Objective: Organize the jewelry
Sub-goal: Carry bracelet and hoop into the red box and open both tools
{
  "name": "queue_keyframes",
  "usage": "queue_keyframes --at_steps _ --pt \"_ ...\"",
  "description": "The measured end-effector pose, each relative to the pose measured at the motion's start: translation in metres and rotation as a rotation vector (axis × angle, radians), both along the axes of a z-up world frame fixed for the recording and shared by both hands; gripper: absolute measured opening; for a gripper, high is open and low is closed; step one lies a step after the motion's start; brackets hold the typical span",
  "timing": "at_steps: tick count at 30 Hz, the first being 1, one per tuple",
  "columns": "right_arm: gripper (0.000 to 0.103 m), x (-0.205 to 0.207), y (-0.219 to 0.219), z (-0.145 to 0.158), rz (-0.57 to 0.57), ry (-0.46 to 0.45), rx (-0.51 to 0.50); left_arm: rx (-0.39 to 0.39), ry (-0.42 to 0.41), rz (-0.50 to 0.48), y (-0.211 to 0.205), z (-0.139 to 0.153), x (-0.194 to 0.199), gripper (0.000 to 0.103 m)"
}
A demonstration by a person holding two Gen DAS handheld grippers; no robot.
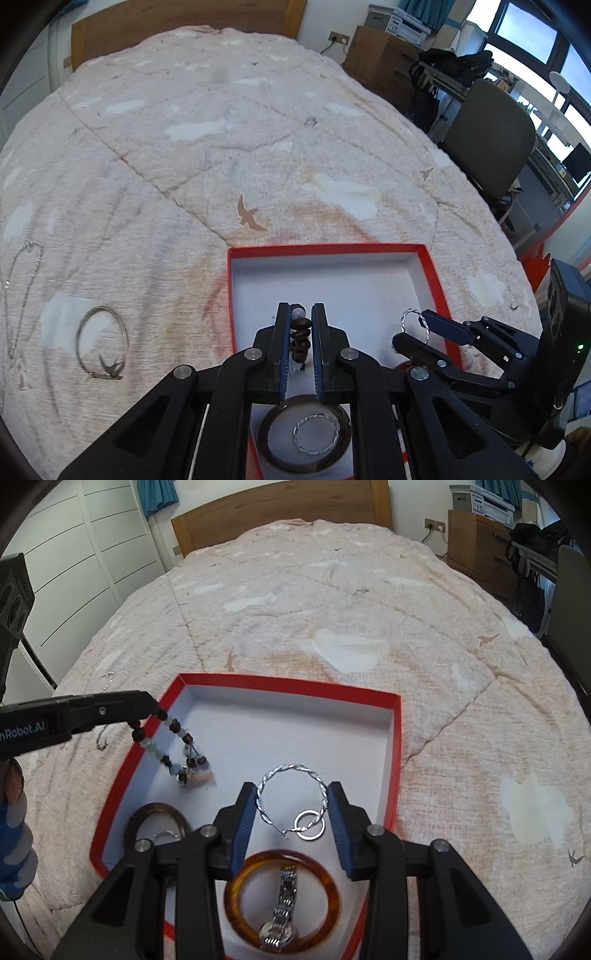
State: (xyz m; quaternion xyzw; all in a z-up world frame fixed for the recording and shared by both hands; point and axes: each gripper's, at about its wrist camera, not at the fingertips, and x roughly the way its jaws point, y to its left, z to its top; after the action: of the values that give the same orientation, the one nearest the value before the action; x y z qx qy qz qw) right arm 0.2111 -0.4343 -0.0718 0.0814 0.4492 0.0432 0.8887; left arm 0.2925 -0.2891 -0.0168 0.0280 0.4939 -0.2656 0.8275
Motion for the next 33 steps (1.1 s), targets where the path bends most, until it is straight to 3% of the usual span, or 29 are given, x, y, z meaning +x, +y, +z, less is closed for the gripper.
queue_keyframes --at_steps 5,10,17,27,33 --pt "0.037 0.009 0.002 -0.013 0.023 0.031 -0.014 0.032 0.052 -0.004 -0.001 -0.032 0.001 0.011" --pt "0.037 0.012 0.007 -0.019 0.033 0.049 -0.030 0.056 0.067 -0.008 -0.001 -0.046 -0.003 0.011" --pt "0.038 0.015 0.014 -0.023 0.054 0.087 -0.075 0.068 0.066 -0.009 -0.004 -0.046 -0.007 0.017" --pt "0.038 0.017 0.019 -0.022 0.072 0.155 -0.125 0.061 0.074 0.011 0.001 -0.040 -0.011 0.035" --pt "0.039 -0.001 0.010 -0.003 0.027 0.118 -0.092 0.058 0.061 0.016 0.003 -0.028 -0.021 0.047"
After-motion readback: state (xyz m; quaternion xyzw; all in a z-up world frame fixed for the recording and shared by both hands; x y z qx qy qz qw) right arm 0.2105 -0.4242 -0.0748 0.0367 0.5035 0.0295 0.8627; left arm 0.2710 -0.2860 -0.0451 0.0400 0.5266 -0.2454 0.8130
